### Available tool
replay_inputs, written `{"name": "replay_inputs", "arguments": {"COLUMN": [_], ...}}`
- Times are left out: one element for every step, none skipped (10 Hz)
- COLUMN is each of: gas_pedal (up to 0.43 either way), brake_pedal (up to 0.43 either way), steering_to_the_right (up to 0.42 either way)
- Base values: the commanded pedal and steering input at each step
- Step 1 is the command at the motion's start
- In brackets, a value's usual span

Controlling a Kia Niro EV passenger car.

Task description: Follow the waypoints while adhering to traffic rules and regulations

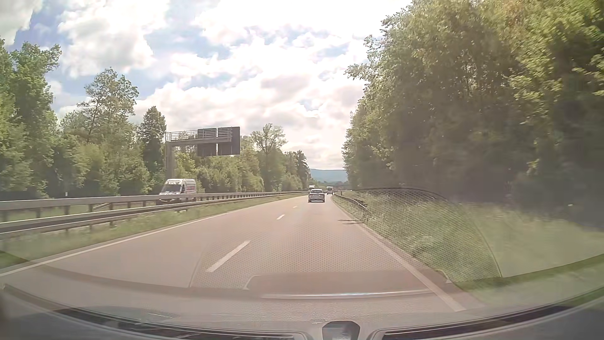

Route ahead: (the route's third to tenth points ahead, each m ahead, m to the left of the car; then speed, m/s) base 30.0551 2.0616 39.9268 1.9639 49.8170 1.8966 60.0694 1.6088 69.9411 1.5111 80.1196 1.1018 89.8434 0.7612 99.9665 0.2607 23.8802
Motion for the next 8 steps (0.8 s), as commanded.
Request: {"name": "replay_inputs", "arguments": {"gas_pedal": [0.197, 0.209, 0.22, 0.22, 0.228, 0.228, 0.228, 0.228], "brake_pedal": [0.0, 0.0, 0.0, 0.0, 0.0, 0.0, 0.0, 0.0], "steering_to_the_right": [0.004, 0.004, 0.004, 0.004, 0.004, 0.004, 0.004, 0.004]}}
